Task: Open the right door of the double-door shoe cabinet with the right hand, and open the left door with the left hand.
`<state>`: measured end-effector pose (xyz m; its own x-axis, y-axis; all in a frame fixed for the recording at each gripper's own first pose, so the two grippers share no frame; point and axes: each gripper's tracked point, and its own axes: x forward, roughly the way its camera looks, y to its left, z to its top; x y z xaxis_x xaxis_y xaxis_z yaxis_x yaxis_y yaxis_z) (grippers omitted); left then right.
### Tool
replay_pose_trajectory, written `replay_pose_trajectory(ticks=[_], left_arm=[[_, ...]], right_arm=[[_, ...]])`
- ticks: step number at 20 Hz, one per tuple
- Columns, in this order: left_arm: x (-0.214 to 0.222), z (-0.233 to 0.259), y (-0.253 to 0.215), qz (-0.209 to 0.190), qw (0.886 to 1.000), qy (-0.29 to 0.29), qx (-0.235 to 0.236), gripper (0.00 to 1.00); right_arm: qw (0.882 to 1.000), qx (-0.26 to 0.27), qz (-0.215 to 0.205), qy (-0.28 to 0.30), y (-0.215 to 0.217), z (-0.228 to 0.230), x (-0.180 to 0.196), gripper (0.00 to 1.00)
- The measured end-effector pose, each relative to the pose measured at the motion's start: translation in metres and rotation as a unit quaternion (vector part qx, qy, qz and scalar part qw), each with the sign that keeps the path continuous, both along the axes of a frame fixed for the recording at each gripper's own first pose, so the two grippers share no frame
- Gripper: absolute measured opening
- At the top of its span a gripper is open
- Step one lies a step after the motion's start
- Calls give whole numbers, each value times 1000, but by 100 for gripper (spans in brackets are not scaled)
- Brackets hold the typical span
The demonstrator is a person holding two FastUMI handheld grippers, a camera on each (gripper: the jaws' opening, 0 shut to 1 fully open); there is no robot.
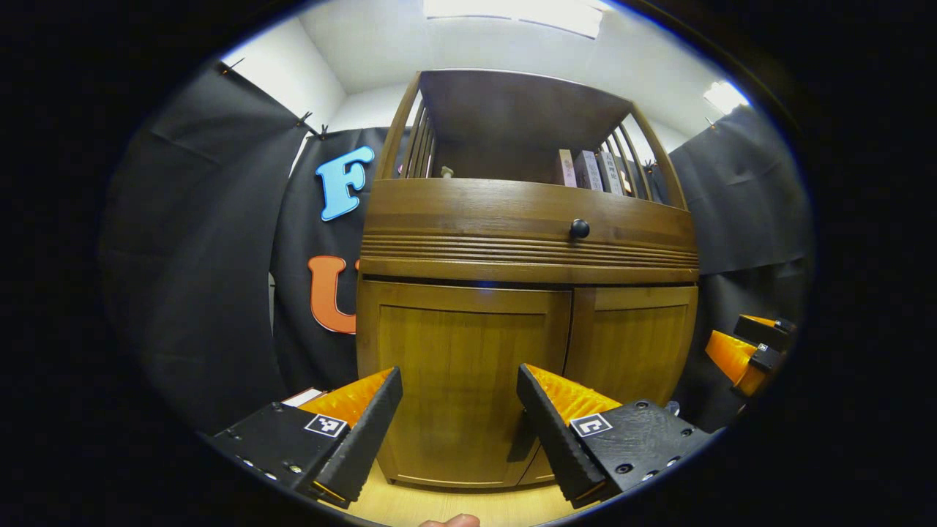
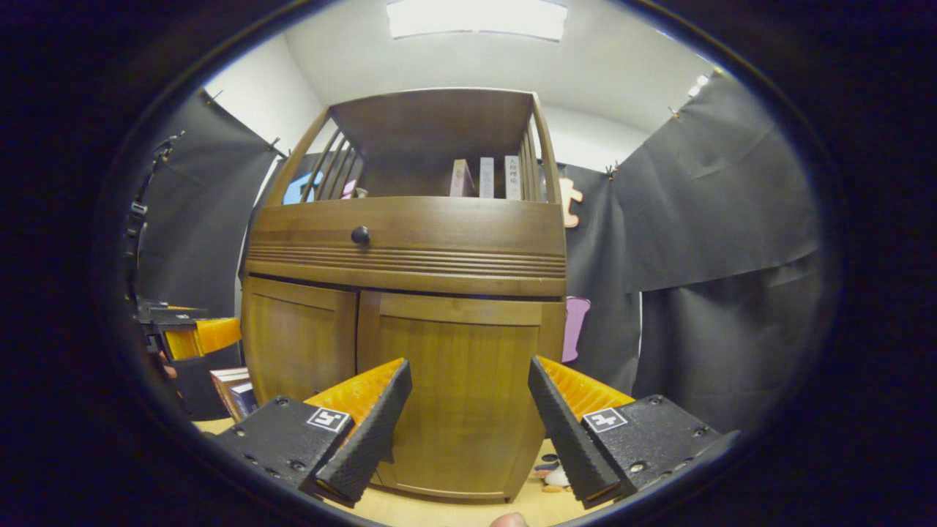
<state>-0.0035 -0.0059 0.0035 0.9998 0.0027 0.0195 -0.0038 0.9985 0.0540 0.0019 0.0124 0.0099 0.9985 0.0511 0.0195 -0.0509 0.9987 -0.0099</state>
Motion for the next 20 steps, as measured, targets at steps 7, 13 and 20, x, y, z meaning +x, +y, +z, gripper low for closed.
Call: replay_pose_trajectory(ticks=[7,13,20], left_arm=[[-21,-12,-2,-11,999,34,-12,95],[-41,-12,2,-10,999,35,6,95],[-57,-11,18,3,999,32,4,95]], right_arm=[[1000,-1,28,11,20,-7,-14,100],[996,6,57,62,51,-45,-5,100],[988,25,75,134,83,-113,43,100]])
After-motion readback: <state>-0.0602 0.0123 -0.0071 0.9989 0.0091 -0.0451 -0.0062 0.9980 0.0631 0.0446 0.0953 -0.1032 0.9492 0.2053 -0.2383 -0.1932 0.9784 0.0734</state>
